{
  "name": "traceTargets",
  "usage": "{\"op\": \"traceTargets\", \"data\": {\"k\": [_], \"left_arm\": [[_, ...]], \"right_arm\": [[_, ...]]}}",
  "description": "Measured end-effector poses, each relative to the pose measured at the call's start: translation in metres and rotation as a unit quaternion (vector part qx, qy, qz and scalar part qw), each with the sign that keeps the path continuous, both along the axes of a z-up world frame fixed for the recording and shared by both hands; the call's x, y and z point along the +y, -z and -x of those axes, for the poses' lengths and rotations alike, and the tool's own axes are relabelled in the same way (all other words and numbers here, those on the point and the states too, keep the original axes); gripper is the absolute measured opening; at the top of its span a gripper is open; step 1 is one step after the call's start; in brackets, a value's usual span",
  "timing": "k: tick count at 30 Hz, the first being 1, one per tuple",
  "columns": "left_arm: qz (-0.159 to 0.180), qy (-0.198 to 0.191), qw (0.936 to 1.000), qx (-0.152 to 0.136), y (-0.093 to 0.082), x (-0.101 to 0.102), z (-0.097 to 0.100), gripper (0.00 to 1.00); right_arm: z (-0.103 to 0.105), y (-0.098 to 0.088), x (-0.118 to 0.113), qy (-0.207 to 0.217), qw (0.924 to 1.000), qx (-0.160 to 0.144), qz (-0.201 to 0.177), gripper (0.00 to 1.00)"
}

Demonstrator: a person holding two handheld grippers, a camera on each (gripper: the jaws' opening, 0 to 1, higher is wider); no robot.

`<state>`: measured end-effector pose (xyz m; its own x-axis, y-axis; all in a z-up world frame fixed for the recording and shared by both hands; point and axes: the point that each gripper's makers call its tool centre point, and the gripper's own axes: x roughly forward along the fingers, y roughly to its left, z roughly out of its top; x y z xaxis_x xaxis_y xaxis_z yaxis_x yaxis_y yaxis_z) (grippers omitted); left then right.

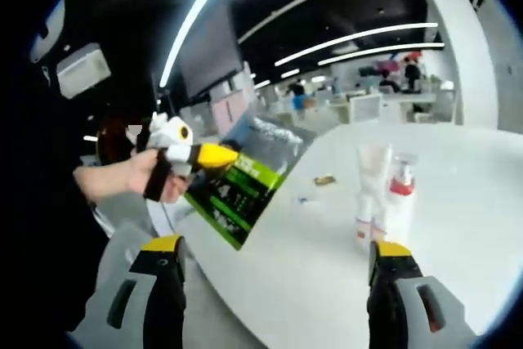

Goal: Arrange the skincare products in the storage area until every visible bottle or jar stands upright without overlapping.

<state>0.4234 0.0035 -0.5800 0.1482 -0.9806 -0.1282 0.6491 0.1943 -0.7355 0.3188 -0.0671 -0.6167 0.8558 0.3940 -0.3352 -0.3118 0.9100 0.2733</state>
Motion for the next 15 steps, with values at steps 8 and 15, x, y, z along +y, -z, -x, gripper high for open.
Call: {"op": "traceTargets", "data": {"k": [8, 15], "left_arm": [[-0.011, -0.011, 0.9998, 0.016, 0.017, -0.002, -0.008, 0.04], [-0.032, -0.010, 0.9993, 0.015, 0.030, -0.005, -0.013, 0.04]], "right_arm": [[0.003, 0.009, -0.001, -0.001, 0.9999, 0.013, 0.001, 0.98], [0.004, 0.020, -0.002, 0.005, 0.9997, 0.024, 0.002, 0.99]]}}
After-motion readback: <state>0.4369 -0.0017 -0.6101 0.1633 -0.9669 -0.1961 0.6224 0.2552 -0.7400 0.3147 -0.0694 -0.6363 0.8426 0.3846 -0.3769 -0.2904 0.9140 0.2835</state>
